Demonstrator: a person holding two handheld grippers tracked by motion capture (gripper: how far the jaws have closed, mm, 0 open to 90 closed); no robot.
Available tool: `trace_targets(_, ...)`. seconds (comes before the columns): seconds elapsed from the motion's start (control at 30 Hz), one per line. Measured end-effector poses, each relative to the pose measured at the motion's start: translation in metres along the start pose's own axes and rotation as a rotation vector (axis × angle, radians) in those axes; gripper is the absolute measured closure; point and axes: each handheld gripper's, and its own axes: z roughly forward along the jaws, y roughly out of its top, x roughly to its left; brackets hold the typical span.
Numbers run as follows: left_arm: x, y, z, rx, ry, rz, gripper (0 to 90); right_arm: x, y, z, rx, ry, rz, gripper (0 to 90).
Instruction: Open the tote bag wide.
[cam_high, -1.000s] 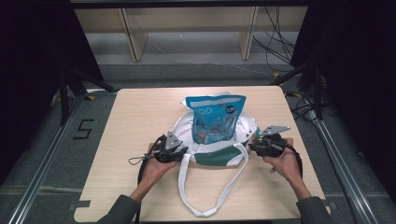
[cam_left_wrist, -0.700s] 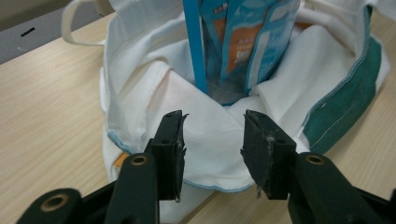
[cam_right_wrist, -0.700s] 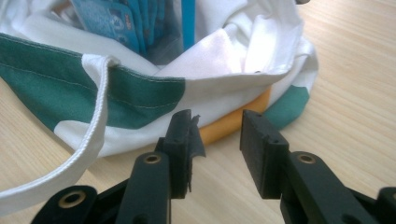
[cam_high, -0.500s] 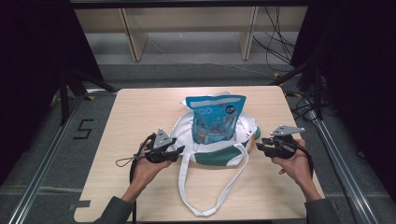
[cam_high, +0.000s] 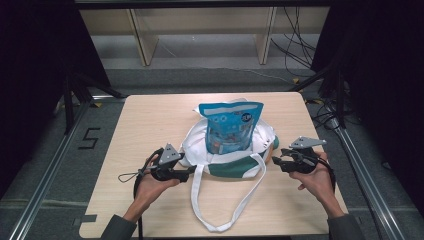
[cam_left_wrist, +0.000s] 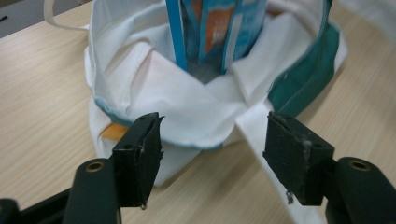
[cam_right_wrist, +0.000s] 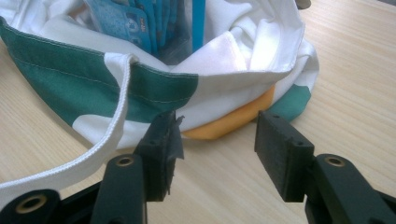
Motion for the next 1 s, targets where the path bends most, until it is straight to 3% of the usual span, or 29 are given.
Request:
trace_targets(0.03,-0.001,-0.001,0.0,0.012,-0.002,-0.015,33.7,0.0,-0.001,0.0,-0.009,-0.002,0.005,49.0)
trace_targets(0.07,-0.002,-0.003,0.001,-0.011,-0.024,-0.027,33.2,0.0,-0.001,0.0,-0.008,0.002,0.007,48.6)
trace_targets(0.1,-0.003,-0.005,-0.001,-0.002,-0.029,-0.025,32.7,0.005,-0.001,-0.001,0.007,0.005,0.065,48.1)
trace_targets(0.13,-0.005,-0.007,-0.001,0.0,-0.025,-0.029,31.6,0.004,-0.002,-0.001,0.006,0.006,0.058,47.5)
trace_targets(0.17,-0.006,-0.007,-0.002,0.008,-0.016,0.001,30.0,0.002,-0.003,0.0,-0.001,0.002,0.03,47.3)
trace_targets(0.2,-0.009,-0.008,-0.003,0.009,-0.004,0.001,28.2,0.004,-0.004,0.0,-0.005,0.002,0.04,47.0)
trace_targets(0.23,-0.01,-0.009,-0.004,0.006,-0.012,0.0,27.9,0.001,-0.003,-0.001,0.004,0.002,0.012,46.7)
trace_targets(0.27,-0.012,-0.009,-0.004,0.004,-0.013,-0.008,27.7,0.005,-0.004,-0.002,0.012,0.006,0.058,46.5)
trace_targets(0.3,-0.014,-0.01,-0.006,-0.001,-0.01,-0.007,27.0,0.005,-0.004,-0.001,-0.001,-0.001,0.049,46.4)
trace_targets(0.33,-0.015,-0.011,-0.007,0.001,-0.017,-0.003,26.1,0.001,-0.004,-0.002,-0.001,-0.003,0.005,46.2)
trace_targets(0.37,-0.018,-0.013,-0.008,-0.014,-0.021,-0.017,25.9,0.005,-0.005,-0.004,0.005,-0.003,0.054,46.0)
trace_targets(0.4,-0.019,-0.014,-0.009,-0.01,-0.016,-0.002,25.4,0.003,-0.006,-0.005,-0.005,-0.005,0.019,45.6)
trace_targets(0.43,-0.022,-0.016,-0.01,-0.018,-0.026,-0.008,24.7,0.008,-0.007,-0.007,0.011,-0.005,0.072,45.3)
trace_targets(0.47,-0.023,-0.017,-0.012,-0.014,-0.019,-0.007,23.8,0.007,-0.009,-0.007,0.0,-0.008,0.035,44.8)
trace_targets(0.53,-0.026,-0.021,-0.013,-0.033,-0.02,-0.025,21.3,0.01,-0.012,-0.01,-0.001,-0.006,0.046,44.0)
trace_targets(0.6,-0.028,-0.023,-0.016,-0.041,-0.023,-0.036,19.6,0.009,-0.015,-0.013,-0.002,-0.003,0.027,43.1)
trace_targets(0.67,-0.029,-0.026,-0.02,-0.052,-0.018,-0.047,17.7,0.012,-0.018,-0.016,-0.011,-0.007,0.029,42.6)
trace_targets(0.7,-0.029,-0.027,-0.021,-0.056,-0.019,-0.052,16.9,0.017,-0.021,-0.019,-0.001,-0.006,0.071,42.3)
trace_targets(0.77,-0.031,-0.031,-0.024,-0.071,-0.014,-0.064,16.4,0.018,-0.025,-0.021,-0.011,-0.007,0.041,41.8)
trace_targets(0.8,-0.029,-0.032,-0.025,-0.079,-0.021,-0.057,16.0,0.019,-0.028,-0.022,-0.015,-0.001,0.04,41.7)
trace_targets(0.83,-0.03,-0.034,-0.027,-0.075,-0.025,-0.073,15.5,0.023,-0.03,-0.023,-0.008,-0.003,0.063,41.4)
trace_targets(0.87,-0.03,-0.036,-0.028,-0.084,-0.025,-0.084,15.4,0.023,-0.032,-0.024,-0.014,0.003,0.049,41.0)
trace_targets(0.9,-0.031,-0.037,-0.029,-0.079,-0.02,-0.085,15.3,0.027,-0.034,-0.025,-0.006,0.011,0.077,40.8)
trace_targets(0.93,-0.032,-0.039,-0.03,-0.08,-0.027,-0.081,15.2,0.027,-0.037,-0.025,-0.022,0.005,0.047,40.7)
trace_targets(1.0,-0.035,-0.043,-0.032,-0.075,-0.027,-0.091,15.2,0.031,-0.041,-0.026,-0.019,0.013,0.045,40.4)
